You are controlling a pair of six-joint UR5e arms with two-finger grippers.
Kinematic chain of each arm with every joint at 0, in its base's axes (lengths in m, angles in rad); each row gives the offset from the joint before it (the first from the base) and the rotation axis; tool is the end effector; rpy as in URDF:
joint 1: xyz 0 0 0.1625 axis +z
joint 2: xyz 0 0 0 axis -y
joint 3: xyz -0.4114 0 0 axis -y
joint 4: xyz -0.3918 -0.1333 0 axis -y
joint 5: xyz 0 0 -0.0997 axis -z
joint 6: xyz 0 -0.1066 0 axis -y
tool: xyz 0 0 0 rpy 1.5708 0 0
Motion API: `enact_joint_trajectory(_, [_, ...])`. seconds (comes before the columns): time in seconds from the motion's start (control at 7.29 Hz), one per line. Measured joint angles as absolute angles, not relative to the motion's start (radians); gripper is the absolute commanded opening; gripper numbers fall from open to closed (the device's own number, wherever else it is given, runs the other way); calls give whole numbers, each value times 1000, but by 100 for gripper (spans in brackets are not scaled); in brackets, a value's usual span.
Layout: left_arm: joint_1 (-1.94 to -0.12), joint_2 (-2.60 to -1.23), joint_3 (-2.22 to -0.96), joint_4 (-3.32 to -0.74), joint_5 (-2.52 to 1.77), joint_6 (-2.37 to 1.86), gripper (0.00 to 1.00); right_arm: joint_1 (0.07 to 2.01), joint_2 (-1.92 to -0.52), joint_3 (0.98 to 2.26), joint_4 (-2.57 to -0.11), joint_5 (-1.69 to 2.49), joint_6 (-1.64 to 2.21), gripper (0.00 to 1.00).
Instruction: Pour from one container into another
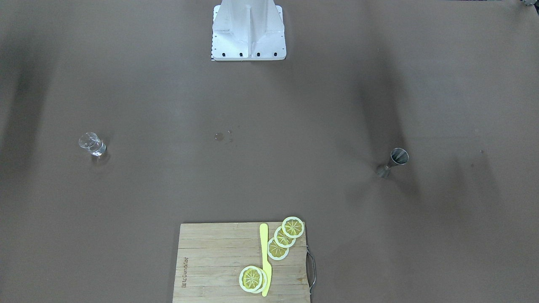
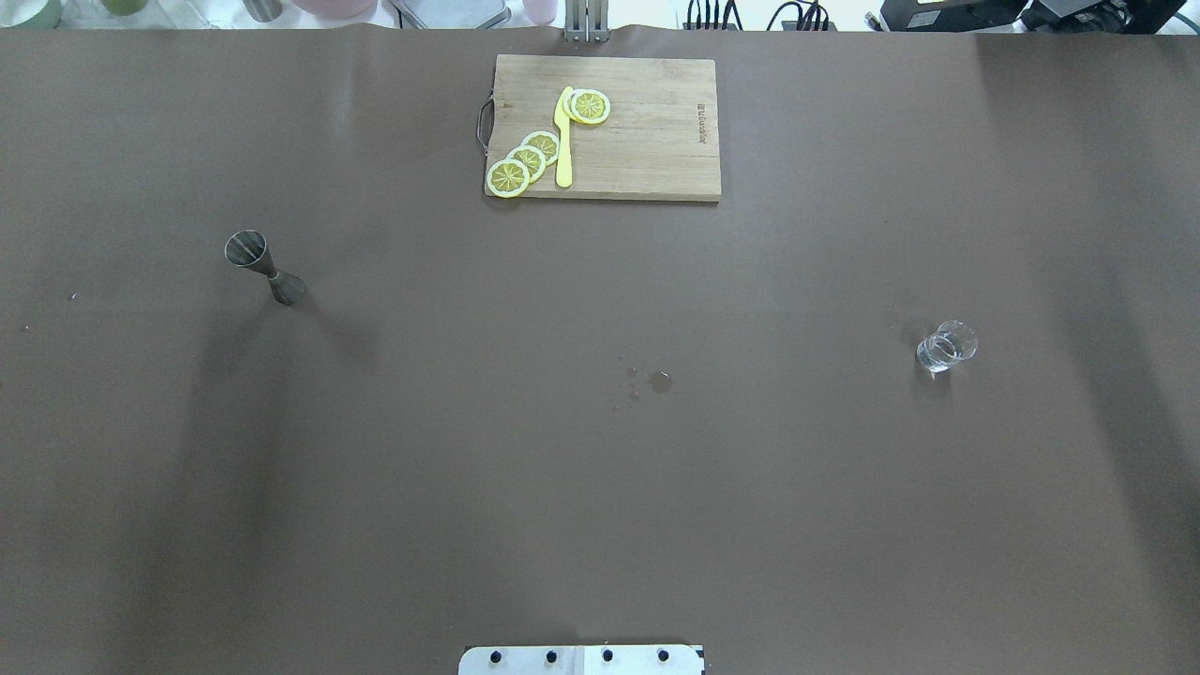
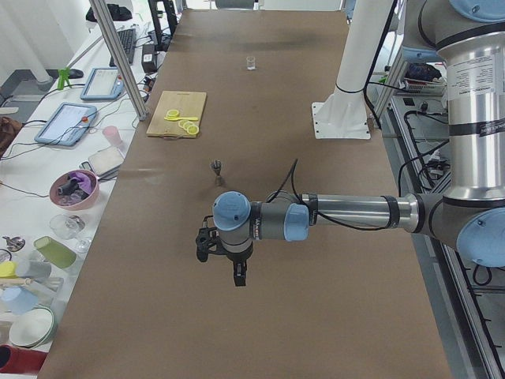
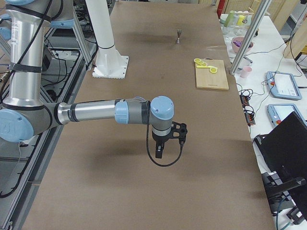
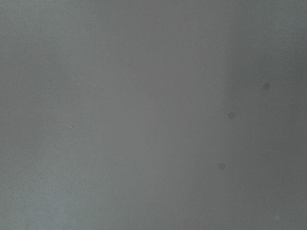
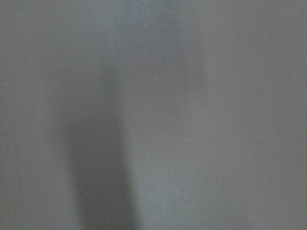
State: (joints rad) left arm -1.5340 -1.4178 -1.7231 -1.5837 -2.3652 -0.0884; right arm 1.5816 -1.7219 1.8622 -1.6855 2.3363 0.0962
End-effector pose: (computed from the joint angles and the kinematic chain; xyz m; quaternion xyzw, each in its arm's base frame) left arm -0.0414 -0.4315 0.6428 -0.0186 0.3864 -0.0214 0.9219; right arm 0.0641 -0.4270 0.5887 -0.0041 -0.3736 0.0448 0.9265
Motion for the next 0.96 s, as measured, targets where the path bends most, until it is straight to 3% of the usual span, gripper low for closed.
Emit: enact_joint_trajectory(0.96, [-1534,-1433,-1728,-1582,-2367,-97,99,1513,-1727,1883,-1645,2363,121,100])
